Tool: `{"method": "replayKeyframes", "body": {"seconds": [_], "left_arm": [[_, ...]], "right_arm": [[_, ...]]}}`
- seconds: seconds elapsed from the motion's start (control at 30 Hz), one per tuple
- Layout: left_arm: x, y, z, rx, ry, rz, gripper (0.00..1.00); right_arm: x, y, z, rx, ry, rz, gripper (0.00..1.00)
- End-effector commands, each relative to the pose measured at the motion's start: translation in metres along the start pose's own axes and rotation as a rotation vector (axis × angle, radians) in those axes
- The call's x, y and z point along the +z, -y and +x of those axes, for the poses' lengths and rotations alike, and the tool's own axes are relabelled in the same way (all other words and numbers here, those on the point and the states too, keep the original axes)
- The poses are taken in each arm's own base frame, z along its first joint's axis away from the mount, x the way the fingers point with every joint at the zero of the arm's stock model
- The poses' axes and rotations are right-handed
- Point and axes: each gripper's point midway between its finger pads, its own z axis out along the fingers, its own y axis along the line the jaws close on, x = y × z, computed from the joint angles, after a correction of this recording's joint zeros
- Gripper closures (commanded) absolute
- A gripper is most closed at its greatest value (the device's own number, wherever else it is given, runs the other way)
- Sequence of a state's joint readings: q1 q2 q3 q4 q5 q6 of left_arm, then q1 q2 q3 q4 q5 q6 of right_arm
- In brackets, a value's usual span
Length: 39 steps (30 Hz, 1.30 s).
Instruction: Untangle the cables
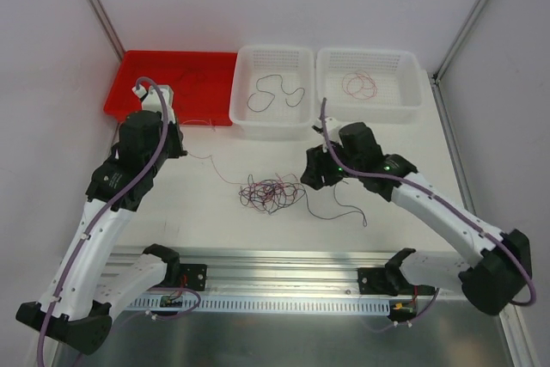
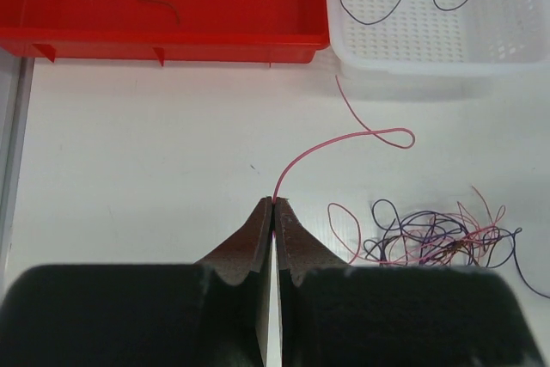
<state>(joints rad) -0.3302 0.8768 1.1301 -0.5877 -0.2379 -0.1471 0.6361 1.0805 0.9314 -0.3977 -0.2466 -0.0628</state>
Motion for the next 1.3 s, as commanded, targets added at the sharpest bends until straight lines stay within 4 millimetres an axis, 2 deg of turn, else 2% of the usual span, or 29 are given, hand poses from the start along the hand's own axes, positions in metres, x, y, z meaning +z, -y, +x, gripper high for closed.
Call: {"method": "replayKeyframes", "body": {"seconds": [0.0, 0.07, 0.1, 0.17, 0.2, 0.3, 0.47, 0.6, 0.63, 0.77, 0.8, 0.87, 0.9, 0.93, 0.97, 1.07, 1.1, 1.17, 1.23, 1.27], "left_arm": [[-0.015, 0.003, -0.026, -0.062, 0.092, 0.023, 1.0], [-0.017, 0.003, -0.027, -0.068, 0.097, 0.024, 1.0], [-0.018, 0.003, -0.027, -0.075, 0.099, 0.027, 1.0], [-0.018, 0.003, -0.027, -0.078, 0.099, 0.027, 1.0], [-0.018, 0.003, -0.027, -0.084, 0.098, 0.027, 1.0], [-0.018, 0.005, -0.026, -0.091, 0.094, 0.036, 1.0], [-0.017, 0.006, -0.026, -0.089, 0.09, 0.036, 1.0], [-0.016, 0.008, -0.027, -0.085, 0.085, 0.046, 1.0], [-0.016, 0.008, -0.027, -0.086, 0.083, 0.046, 1.0], [-0.012, 0.009, -0.025, -0.086, 0.072, 0.047, 0.99], [-0.012, 0.01, -0.024, -0.085, 0.069, 0.048, 1.0], [-0.01, 0.009, -0.022, -0.085, 0.061, 0.043, 0.99], [-0.007, 0.009, -0.02, -0.082, 0.054, 0.04, 0.99], [-0.006, 0.009, -0.018, -0.078, 0.048, 0.039, 0.98], [-0.002, 0.009, -0.013, -0.067, 0.03, 0.036, 0.95], [0.008, 0.01, 0.0, -0.054, -0.014, 0.03, 0.91], [0.011, 0.01, 0.007, -0.051, -0.033, 0.031, 0.89], [0.018, 0.011, 0.016, -0.053, -0.066, 0.028, 0.87], [0.025, 0.013, 0.025, -0.044, -0.088, 0.038, 0.81], [0.03, 0.014, 0.034, -0.035, -0.11, 0.041, 0.79]], "right_arm": [[0.029, -0.037, -0.04, -0.155, 0.07, -0.137, 0.43], [0.054, -0.045, -0.034, -0.205, 0.016, -0.162, 0.47], [0.061, -0.051, -0.043, -0.223, 0.027, -0.176, 0.49], [0.074, -0.063, -0.043, -0.253, 0.011, -0.213, 0.53], [0.088, -0.065, -0.045, -0.266, -0.003, -0.225, 0.54], [0.112, -0.075, -0.034, -0.285, -0.053, -0.269, 0.56], [0.137, -0.094, -0.022, -0.31, -0.099, -0.345, 0.59], [0.158, -0.096, -0.009, -0.307, -0.138, -0.361, 0.59], [0.165, -0.096, 0.001, -0.304, -0.164, -0.367, 0.59], [0.175, -0.102, 0.006, -0.305, -0.178, -0.382, 0.64], [0.176, -0.103, 0.006, -0.303, -0.178, -0.385, 0.66], [0.174, -0.104, 0.005, -0.302, -0.17, -0.383, 0.77], [0.172, -0.103, 0.005, -0.3, -0.166, -0.383, 0.84], [0.169, -0.104, 0.004, -0.298, -0.157, -0.383, 0.94], [0.164, -0.106, 0.0, -0.299, -0.143, -0.384, 0.98], [0.14, -0.111, -0.016, -0.311, -0.103, -0.378, 0.99], [0.126, -0.115, -0.031, -0.32, -0.062, -0.378, 0.99], [0.111, -0.113, -0.04, -0.32, -0.055, -0.34, 0.99], [0.089, -0.115, -0.065, -0.328, 0.005, -0.301, 0.99], [0.08, -0.113, -0.068, -0.321, 0.006, -0.281, 0.99]]}}
